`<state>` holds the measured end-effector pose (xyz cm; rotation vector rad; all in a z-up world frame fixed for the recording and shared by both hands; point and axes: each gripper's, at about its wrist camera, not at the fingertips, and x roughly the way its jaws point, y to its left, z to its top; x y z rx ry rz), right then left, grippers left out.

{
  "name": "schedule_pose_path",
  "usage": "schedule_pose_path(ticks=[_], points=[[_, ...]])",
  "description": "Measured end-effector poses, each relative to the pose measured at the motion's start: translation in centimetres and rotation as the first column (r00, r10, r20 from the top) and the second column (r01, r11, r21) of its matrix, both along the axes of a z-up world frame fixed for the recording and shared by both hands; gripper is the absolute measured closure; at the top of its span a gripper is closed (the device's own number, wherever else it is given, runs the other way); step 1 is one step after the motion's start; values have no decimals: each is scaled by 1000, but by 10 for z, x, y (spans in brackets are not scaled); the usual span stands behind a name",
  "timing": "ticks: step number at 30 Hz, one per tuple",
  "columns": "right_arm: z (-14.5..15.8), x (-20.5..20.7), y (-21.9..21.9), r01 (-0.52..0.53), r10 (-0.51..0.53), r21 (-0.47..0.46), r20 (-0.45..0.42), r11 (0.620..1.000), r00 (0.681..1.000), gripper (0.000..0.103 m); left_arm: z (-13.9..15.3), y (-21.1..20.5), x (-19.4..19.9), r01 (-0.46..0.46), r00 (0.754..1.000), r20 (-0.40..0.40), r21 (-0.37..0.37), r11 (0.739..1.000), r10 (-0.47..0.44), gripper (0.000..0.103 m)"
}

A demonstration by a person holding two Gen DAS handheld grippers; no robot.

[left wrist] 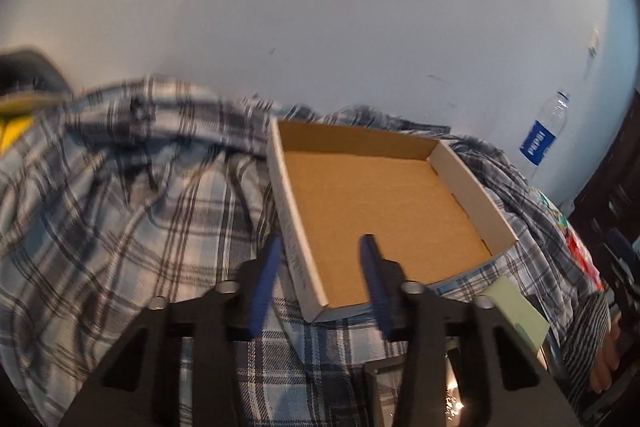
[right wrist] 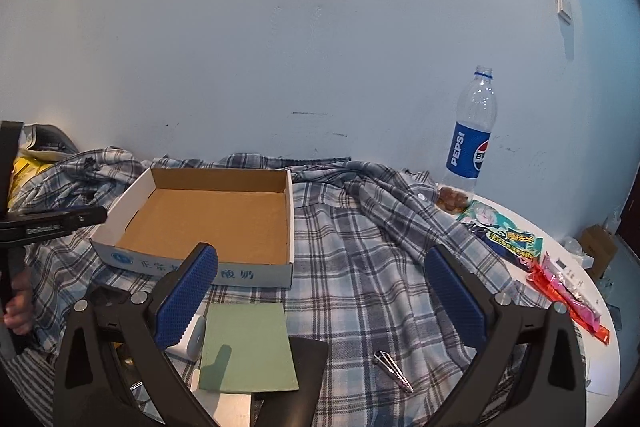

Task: Organize rigid objects
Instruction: 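Lower the left gripper onto the box's side wall and close on it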

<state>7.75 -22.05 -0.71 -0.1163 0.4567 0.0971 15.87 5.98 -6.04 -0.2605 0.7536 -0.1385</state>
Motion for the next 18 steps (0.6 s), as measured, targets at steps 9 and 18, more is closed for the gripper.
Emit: schedule_pose_path(ticks=[9, 18], points=[[0, -9, 14, -40, 46, -76, 70, 996, 997, 0, -27, 12, 10, 31, 992, -114, -127, 991, -46, 80], [1, -11, 13, -42, 49, -82, 82, 996, 995, 0, -29, -1, 10, 80, 986, -133, -136, 988, -98, 80]])
